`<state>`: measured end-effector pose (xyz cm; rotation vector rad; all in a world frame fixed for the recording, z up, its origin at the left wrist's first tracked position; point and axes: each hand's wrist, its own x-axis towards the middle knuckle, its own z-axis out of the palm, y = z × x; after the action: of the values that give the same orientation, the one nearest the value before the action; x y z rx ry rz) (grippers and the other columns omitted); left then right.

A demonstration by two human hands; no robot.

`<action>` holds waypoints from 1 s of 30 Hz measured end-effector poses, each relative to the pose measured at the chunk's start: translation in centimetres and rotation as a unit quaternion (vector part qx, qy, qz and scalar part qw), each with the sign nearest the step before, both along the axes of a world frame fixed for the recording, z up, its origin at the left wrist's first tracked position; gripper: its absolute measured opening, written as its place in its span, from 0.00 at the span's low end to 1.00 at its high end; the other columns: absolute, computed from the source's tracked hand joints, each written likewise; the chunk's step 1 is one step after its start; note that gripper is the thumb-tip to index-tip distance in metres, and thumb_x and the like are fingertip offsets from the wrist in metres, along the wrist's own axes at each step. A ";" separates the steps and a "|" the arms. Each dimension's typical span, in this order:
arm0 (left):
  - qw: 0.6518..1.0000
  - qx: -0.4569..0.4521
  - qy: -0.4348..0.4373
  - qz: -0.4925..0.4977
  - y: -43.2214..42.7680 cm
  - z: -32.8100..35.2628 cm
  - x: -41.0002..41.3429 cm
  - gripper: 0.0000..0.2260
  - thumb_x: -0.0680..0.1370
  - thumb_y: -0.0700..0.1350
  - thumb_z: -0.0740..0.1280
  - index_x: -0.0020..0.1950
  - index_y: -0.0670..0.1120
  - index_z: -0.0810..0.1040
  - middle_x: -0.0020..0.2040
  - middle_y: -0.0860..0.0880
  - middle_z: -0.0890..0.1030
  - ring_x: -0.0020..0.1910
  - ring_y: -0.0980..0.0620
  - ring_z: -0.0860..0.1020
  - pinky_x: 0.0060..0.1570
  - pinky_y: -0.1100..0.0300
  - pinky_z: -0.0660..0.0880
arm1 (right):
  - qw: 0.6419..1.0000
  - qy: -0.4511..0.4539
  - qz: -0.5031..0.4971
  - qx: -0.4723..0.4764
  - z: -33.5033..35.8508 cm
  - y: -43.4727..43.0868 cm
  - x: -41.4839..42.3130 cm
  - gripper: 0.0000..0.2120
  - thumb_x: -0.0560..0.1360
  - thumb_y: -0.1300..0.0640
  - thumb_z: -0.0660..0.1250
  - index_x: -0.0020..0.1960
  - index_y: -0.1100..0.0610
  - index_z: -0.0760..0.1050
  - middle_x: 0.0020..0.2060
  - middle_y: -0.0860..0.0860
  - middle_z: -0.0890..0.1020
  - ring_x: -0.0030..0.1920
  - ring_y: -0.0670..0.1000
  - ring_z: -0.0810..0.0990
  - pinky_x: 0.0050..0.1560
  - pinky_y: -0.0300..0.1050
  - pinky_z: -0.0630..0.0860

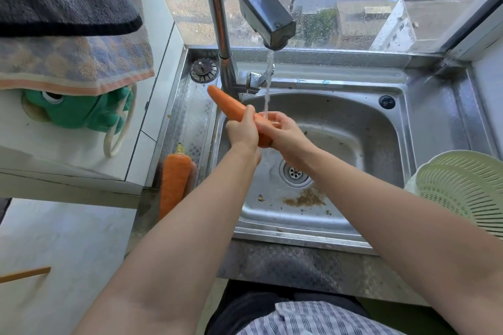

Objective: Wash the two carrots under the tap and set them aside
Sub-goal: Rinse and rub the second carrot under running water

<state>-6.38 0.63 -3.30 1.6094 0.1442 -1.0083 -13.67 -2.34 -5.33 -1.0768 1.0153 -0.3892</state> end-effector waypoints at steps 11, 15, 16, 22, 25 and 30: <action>0.993 -0.054 0.098 -0.044 -0.4 -1.0 0.1 0.20 0.84 0.58 0.48 0.61 0.46 0.70 0.52 0.42 0.79 0.49 0.43 0.78 0.39 0.52 0.75 | 0.991 0.086 -0.004 -0.107 -0.3 -1.5 0.2 0.12 0.76 0.48 0.69 0.51 0.55 0.73 0.46 0.59 0.81 0.36 0.53 0.80 0.25 0.41 0.72; 0.993 -0.063 0.093 -0.048 -0.4 -2.0 0.3 0.21 0.84 0.57 0.49 0.67 0.46 0.70 0.56 0.44 0.79 0.59 0.44 0.77 0.59 0.48 0.74 | 0.998 0.052 0.035 -0.018 -0.2 -1.8 -0.6 0.12 0.79 0.50 0.65 0.56 0.57 0.72 0.48 0.57 0.79 0.38 0.51 0.78 0.29 0.41 0.75; 0.993 -0.064 0.083 -0.056 -0.3 -2.2 0.5 0.21 0.84 0.56 0.50 0.69 0.44 0.70 0.56 0.44 0.79 0.57 0.45 0.77 0.57 0.51 0.76 | 0.998 0.035 0.057 0.003 -0.1 -1.7 -0.8 0.13 0.79 0.52 0.66 0.60 0.57 0.71 0.49 0.56 0.78 0.39 0.50 0.78 0.31 0.41 0.75; 0.988 -0.036 -0.032 -0.144 0.0 -2.7 -0.6 0.20 0.83 0.51 0.59 0.64 0.35 0.69 0.47 0.43 0.78 0.36 0.52 0.75 0.28 0.63 0.72 | 0.992 0.100 -0.063 -0.047 -1.1 -1.8 -0.6 0.14 0.81 0.48 0.58 0.51 0.59 0.72 0.36 0.56 0.78 0.27 0.52 0.76 0.24 0.39 0.67; 0.996 0.028 -0.059 -0.068 -0.5 -2.9 -0.5 0.22 0.82 0.55 0.58 0.61 0.36 0.71 0.49 0.40 0.80 0.34 0.50 0.77 0.25 0.63 0.71 | 0.991 0.095 0.005 -0.099 -1.4 -1.3 -0.8 0.16 0.82 0.48 0.58 0.54 0.61 0.72 0.37 0.57 0.78 0.27 0.52 0.76 0.23 0.40 0.67; 0.984 -0.038 -0.052 -0.168 0.4 -2.8 -0.5 0.26 0.79 0.51 0.64 0.64 0.30 0.69 0.45 0.40 0.76 0.33 0.50 0.74 0.26 0.63 0.71 | 0.987 0.112 -0.015 -0.111 -1.4 -2.0 -1.2 0.16 0.82 0.47 0.57 0.52 0.60 0.72 0.38 0.58 0.79 0.28 0.53 0.77 0.23 0.40 0.67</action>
<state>-6.90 1.02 -6.07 1.6448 -0.2438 -1.1667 -14.88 -4.33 -6.76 -1.3282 1.2090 -0.4193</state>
